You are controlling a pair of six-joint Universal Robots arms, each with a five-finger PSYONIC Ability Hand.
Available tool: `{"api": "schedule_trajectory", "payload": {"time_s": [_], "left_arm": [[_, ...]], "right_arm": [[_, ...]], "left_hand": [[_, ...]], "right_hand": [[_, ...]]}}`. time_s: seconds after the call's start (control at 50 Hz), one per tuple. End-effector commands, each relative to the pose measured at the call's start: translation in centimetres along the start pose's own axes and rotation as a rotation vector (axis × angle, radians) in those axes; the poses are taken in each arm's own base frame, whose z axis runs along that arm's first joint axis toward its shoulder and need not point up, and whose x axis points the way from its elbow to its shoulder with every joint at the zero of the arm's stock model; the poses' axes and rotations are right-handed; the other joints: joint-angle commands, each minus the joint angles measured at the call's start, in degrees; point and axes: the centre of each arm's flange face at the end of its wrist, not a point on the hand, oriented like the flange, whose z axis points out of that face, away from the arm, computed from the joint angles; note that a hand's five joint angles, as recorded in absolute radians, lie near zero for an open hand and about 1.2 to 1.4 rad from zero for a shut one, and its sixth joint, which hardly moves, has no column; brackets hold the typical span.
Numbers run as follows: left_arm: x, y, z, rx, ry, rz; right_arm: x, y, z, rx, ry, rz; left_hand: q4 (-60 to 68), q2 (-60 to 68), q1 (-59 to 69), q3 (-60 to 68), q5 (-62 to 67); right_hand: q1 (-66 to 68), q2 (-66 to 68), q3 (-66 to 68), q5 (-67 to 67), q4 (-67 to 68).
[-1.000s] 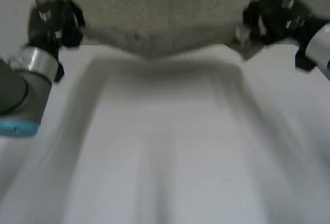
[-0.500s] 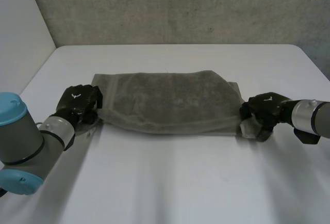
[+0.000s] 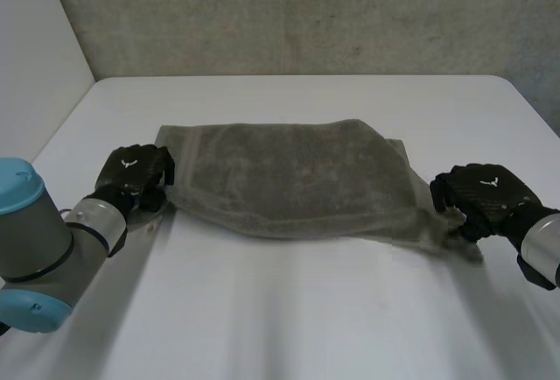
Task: Fold the towel.
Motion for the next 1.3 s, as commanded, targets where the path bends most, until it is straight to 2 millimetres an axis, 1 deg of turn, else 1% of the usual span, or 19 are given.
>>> {"api": "schedule_trajectory", "payload": {"time_s": [0.02, 0.06, 0.08, 0.12, 0.24, 0.28, 0.38, 0.42, 0.54, 0.72, 0.98, 1.04, 1.1, 1.12, 1.14, 1.18, 1.2, 1.24, 1.3], "left_arm": [[0.0, 0.0, 0.0, 0.001, 0.002, 0.000], [0.1, 0.0, 0.0, 0.000, 0.004, 0.000], [0.1, 0.1, 0.0, -0.003, 0.004, 0.001], [0.1, 0.2, -0.1, -0.006, 0.006, 0.000], [0.1, 0.3, -0.3, -0.011, 0.005, 0.001], [0.2, 0.4, -0.3, -0.012, 0.007, 0.000], [0.2, 0.4, -0.4, -0.015, 0.009, 0.000], [0.3, 0.5, -0.4, -0.016, 0.009, 0.000], [0.4, 0.5, -0.4, -0.016, 0.012, 0.000], [0.4, 0.5, -0.4, -0.017, 0.013, 0.000], [0.2, 0.6, -0.3, -0.019, 0.008, 0.000], [0.2, 0.6, -0.3, -0.019, 0.008, 0.000], [0.2, 0.6, -0.3, -0.019, 0.008, 0.000], [0.2, 0.6, -0.3, -0.019, 0.008, 0.000], [0.2, 0.6, -0.3, -0.019, 0.008, 0.000], [0.2, 0.6, -0.3, -0.019, 0.008, 0.000], [0.2, 0.6, -0.3, -0.019, 0.008, 0.000], [0.2, 0.6, -0.3, -0.021, 0.008, 0.000], [0.2, 0.6, -0.3, -0.019, 0.008, 0.000]], "right_arm": [[0.0, 0.0, 0.3, 0.077, 0.042, -0.014], [-0.4, 1.6, 1.3, 0.029, 0.020, 0.004], [-0.4, 1.7, 1.3, 0.028, 0.020, 0.004], [-0.5, 3.1, 1.9, -0.022, 0.014, 0.017], [-0.8, 3.6, 1.6, -0.047, 0.015, -0.011], [-1.3, 4.1, 1.2, -0.067, 0.005, -0.023], [-1.5, 4.1, 0.5, -0.071, 0.008, -0.024], [-1.6, 4.6, 0.1, -0.087, 0.013, -0.015], [-1.8, 5.0, 0.1, -0.089, 0.010, -0.016], [-1.0, 5.2, 1.2, -0.032, 0.062, -0.060], [-0.1, 5.7, 2.2, -0.048, 0.119, -0.063], [0.1, 5.7, 2.6, -0.050, 0.116, -0.061], [0.3, 5.8, 2.9, -0.056, 0.119, -0.057], [0.5, 5.8, 3.0, -0.057, 0.120, -0.054], [0.5, 5.8, 3.0, -0.057, 0.120, -0.054], [0.6, 5.8, 3.2, -0.056, 0.120, -0.055], [0.6, 5.8, 3.2, -0.056, 0.120, -0.055], [0.5, 5.8, 3.3, -0.052, 0.115, -0.053], [0.5, 5.7, 3.3, -0.049, 0.113, -0.052]], "left_hand": [[10.2, 10.3, 13.9, 10.4, 12.2], [10.2, 10.3, 13.9, 10.4, 12.2], [10.2, 10.3, 13.9, 10.4, 12.2], [10.2, 10.3, 13.9, 10.4, 12.2], [10.2, 10.3, 13.9, 10.4, 12.2], [10.2, 10.3, 13.9, 10.4, 12.2], [10.2, 10.3, 13.9, 10.4, 12.2], [10.2, 10.3, 13.9, 10.4, 12.2], [10.2, 10.3, 13.9, 10.4, 12.2], [10.2, 10.3, 13.9, 10.4, 12.2], [10.2, 10.3, 13.9, 10.4, 12.2], [10.2, 10.3, 13.9, 10.4, 12.2], [10.2, 10.3, 13.9, 10.4, 12.2], [10.2, 10.3, 13.9, 10.4, 12.2], [10.2, 10.3, 13.9, 10.4, 12.2], [10.2, 10.3, 13.9, 10.4, 12.2], [10.2, 10.3, 13.9, 10.4, 12.2], [10.2, 10.3, 13.9, 10.4, 12.2], [10.2, 10.3, 13.9, 10.4, 12.2]], "right_hand": [[-2.0, -2.3, -2.0, -2.1, -2.0], [-14.9, -15.2, -14.9, -14.9, -14.8], [-14.9, -15.3, -15.0, -15.0, -14.9], [-17.5, -17.8, -17.5, -17.5, -17.4], [-23.9, -24.2, -23.9, -23.9, -23.8], [-25.9, -26.2, -25.9, -25.9, -25.8], [-24.9, -25.2, -24.9, -24.9, -24.8], [-24.0, -24.4, -24.1, -24.1, -24.0], [-24.0, -24.4, -24.1, -24.1, -24.0], [-20.5, -20.8, -20.5, -20.6, -20.5], [-16.5, -16.8, -16.5, -16.5, -16.4], [-13.6, -13.9, -13.6, -13.7, -13.6], [-8.4, -8.7, -8.4, -8.5, -8.4], [-2.7, -3.0, -2.8, -2.8, -2.7], [-2.7, -3.0, -2.7, -2.7, -2.6], [8.2, 7.9, 8.2, 8.2, 8.2], [8.3, 7.9, 8.2, 8.2, 8.3], [29.5, 29.2, 29.5, 29.5, 29.6], [30.4, 30.1, 30.4, 30.3, 30.4]]}}
